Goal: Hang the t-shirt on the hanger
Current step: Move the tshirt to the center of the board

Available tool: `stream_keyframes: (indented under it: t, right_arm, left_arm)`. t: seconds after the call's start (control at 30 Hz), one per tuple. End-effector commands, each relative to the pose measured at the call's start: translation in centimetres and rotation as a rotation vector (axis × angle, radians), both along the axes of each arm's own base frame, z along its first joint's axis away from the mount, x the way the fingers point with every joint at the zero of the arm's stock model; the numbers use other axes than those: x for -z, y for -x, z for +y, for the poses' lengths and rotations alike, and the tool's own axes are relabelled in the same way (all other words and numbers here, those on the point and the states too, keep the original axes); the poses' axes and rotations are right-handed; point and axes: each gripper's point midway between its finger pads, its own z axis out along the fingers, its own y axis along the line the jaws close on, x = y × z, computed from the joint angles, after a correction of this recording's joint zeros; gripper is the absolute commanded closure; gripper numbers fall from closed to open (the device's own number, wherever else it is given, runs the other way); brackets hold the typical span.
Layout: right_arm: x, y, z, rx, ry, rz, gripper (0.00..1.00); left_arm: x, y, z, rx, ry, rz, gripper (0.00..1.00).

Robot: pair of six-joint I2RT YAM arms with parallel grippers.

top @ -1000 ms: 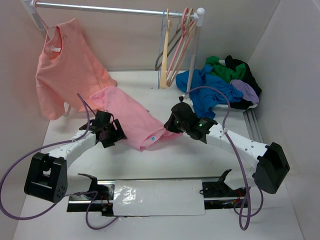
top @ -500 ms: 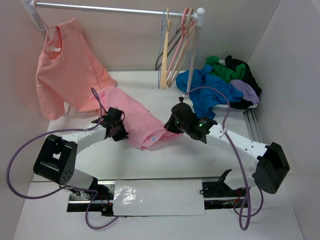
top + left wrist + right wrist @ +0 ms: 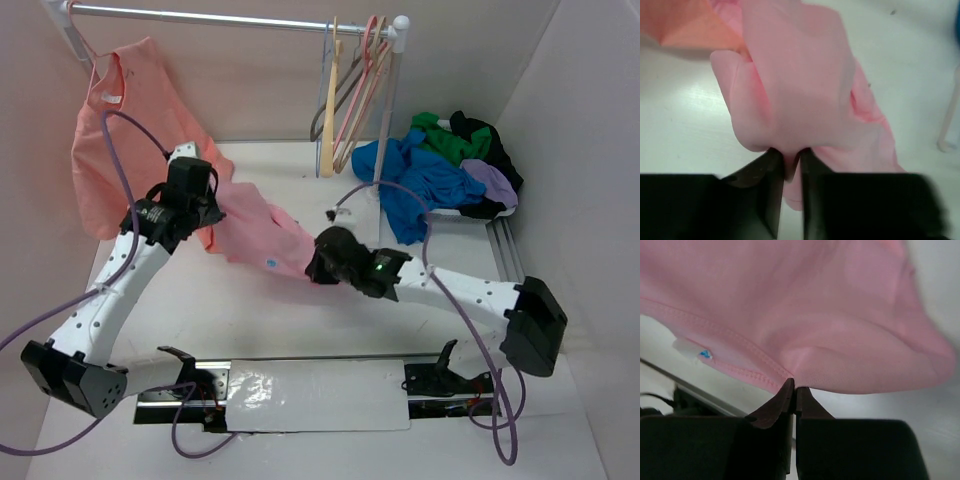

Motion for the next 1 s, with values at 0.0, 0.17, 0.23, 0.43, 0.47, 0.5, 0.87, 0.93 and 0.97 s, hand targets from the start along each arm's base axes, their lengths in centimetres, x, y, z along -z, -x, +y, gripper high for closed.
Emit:
stream_keyframes:
  t: [0.0, 0.17, 0.23, 0.43, 0.47, 0.5, 0.87, 0.93, 0.97]
  right_arm:
    - [5.1, 3.5, 2.1, -0.035, 0.052, 0.089, 0.95]
    - [10.1, 5.8, 3.3, -0.050, 0.150, 0.195, 0.61]
    - [10.1, 5.8, 3.4, -0.034, 0.166, 0.174, 0.46]
    - [9.8, 5.5, 0.9, 0.050, 0.137, 0.168, 0.34]
    - [9.4, 5.4, 0.3, 0.068, 0.118, 0.168, 0.34]
    - [9.4, 5.6, 0.2, 0.060, 0.097, 0.182, 0.34]
    - [11.4, 3.8, 2.6, 0.050, -0.047, 0.255, 0.45]
    - [11.9, 3.4, 2.2, 0.066, -0.038, 0.262, 0.59]
    - [11.9, 3.1, 2.0, 0.076, -0.039, 0.262, 0.70]
  left_arm:
    - [6.5, 2.5, 1.0, 0.029, -0.118, 0.223, 0.63]
    - [10.9, 3.3, -0.2, 0.050, -0.102, 0.353, 0.14]
    - [11.2, 4.0, -0.8, 0.081, -0.076, 0.345, 0.14]
    - [13.2, 7.3, -1.4, 0.146, -0.032, 0.375, 0.21]
    - [13.7, 7.8, -1.5, 0.144, -0.028, 0.384, 0.21]
    - [15.0, 8.7, -1.2, 0.132, -0.030, 0.417, 0.21]
    - [17.2, 9.4, -4.0, 0.056, 0.210, 0.375, 0.20]
    - [17.6, 9.5, -3.6, 0.041, 0.189, 0.389, 0.20]
    - [17.8, 9.8, -3.3, 0.033, 0.177, 0.399, 0.20]
